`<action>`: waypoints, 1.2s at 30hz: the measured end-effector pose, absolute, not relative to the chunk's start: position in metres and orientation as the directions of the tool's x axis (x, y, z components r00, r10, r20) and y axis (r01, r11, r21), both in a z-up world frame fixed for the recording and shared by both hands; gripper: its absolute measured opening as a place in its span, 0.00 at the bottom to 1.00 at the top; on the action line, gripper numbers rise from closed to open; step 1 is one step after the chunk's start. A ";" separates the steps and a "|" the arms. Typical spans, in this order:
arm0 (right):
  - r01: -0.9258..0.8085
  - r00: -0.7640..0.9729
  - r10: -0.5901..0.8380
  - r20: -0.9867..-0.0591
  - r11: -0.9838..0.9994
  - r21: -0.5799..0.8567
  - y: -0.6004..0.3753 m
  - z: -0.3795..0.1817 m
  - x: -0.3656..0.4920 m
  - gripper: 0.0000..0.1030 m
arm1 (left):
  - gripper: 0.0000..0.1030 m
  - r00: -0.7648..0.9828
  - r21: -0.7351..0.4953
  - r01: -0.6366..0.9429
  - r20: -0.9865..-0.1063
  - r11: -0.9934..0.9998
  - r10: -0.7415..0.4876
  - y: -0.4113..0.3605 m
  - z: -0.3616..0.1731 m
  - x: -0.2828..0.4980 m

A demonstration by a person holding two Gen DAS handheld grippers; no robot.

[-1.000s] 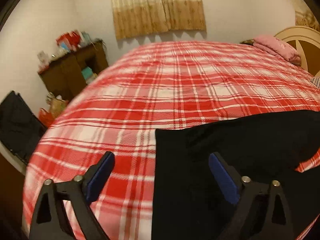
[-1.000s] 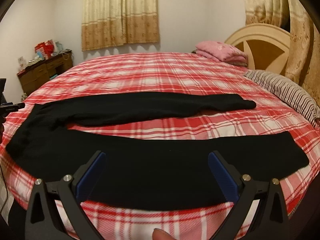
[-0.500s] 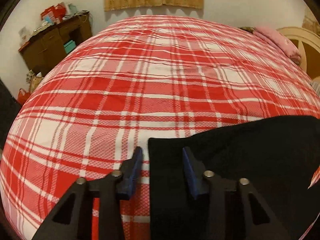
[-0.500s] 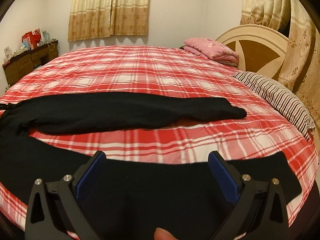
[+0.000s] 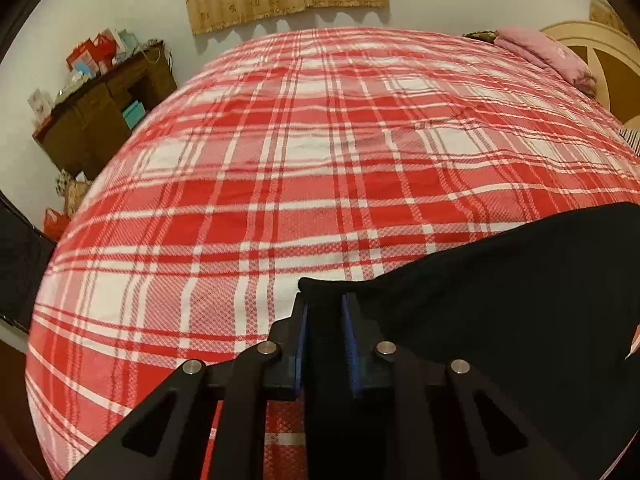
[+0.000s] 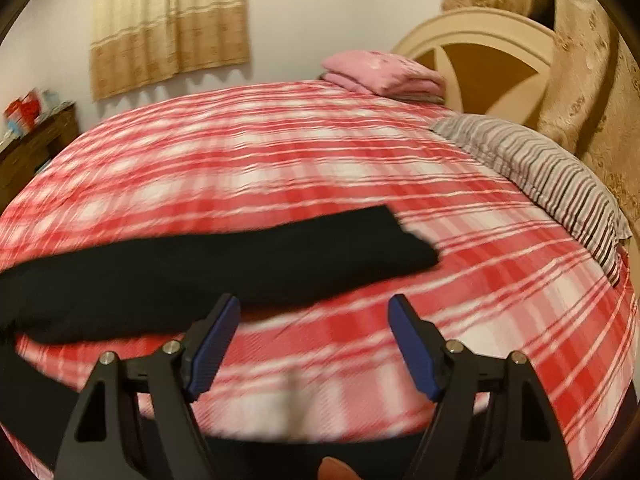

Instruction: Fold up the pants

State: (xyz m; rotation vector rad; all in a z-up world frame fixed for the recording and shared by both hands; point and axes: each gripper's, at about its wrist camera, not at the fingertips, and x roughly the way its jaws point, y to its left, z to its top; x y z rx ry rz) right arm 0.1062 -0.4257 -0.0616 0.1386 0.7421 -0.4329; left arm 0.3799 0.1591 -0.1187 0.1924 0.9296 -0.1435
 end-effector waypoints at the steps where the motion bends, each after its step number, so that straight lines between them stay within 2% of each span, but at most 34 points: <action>1: 0.441 0.641 -0.350 -0.684 0.896 -0.045 -0.439 -0.060 0.112 0.76 | 0.16 0.594 0.109 0.209 -0.804 0.972 -0.038 0.158 -0.118 0.379; 5: 0.463 0.588 -0.428 -0.686 0.874 -0.148 -0.487 -0.057 0.145 0.76 | 0.16 0.588 0.113 0.214 -0.808 0.970 -0.036 0.160 -0.119 0.378; 14: 0.421 0.478 -0.386 -0.789 0.889 -0.180 -0.561 -0.099 0.224 0.75 | 0.16 0.562 0.105 0.212 -0.826 0.972 -0.034 0.164 -0.125 0.383; 17: 0.393 0.445 -0.364 -0.818 0.900 -0.187 -0.573 -0.116 0.238 0.70 | 0.16 0.567 0.097 0.211 -0.823 0.973 -0.041 0.165 -0.125 0.383; 18: 0.375 0.438 -0.315 -0.842 0.915 -0.148 -0.577 -0.123 0.242 0.64 | 0.16 0.577 0.109 0.214 -0.816 0.971 -0.035 0.164 -0.124 0.381; 19: 0.366 0.432 -0.282 -0.856 0.923 -0.119 -0.580 -0.127 0.243 0.49 | 0.08 0.588 0.124 0.213 -0.808 0.969 -0.026 0.163 -0.123 0.379; 20: 0.349 0.447 -0.236 -0.863 0.934 -0.075 -0.580 -0.130 0.242 0.39 | 0.08 0.604 0.135 0.212 -0.797 0.968 -0.021 0.162 -0.121 0.376; 21: 0.331 0.464 -0.205 -0.862 0.942 -0.046 -0.578 -0.129 0.241 0.19 | 0.07 0.627 0.148 0.209 -0.779 0.967 -0.016 0.160 -0.118 0.373; 22: 0.302 0.480 -0.180 -0.859 0.953 -0.031 -0.573 -0.128 0.241 0.18 | 0.07 0.637 0.151 0.212 -0.771 0.966 -0.019 0.158 -0.115 0.371; 25: 0.269 0.472 -0.253 -0.844 0.954 -0.135 -0.556 -0.125 0.243 0.12 | 0.07 0.651 0.168 0.227 -0.758 0.959 -0.021 0.153 -0.112 0.369; 28: 0.258 0.529 -0.262 -0.807 0.956 -0.141 -0.543 -0.107 0.236 0.11 | 0.07 0.666 0.157 0.224 -0.745 0.962 -0.033 0.158 -0.106 0.365; 36: 0.271 0.747 -0.271 -0.607 0.958 -0.094 -0.521 -0.026 0.176 0.10 | 0.07 0.741 0.018 0.254 -0.646 0.967 -0.183 0.181 -0.072 0.327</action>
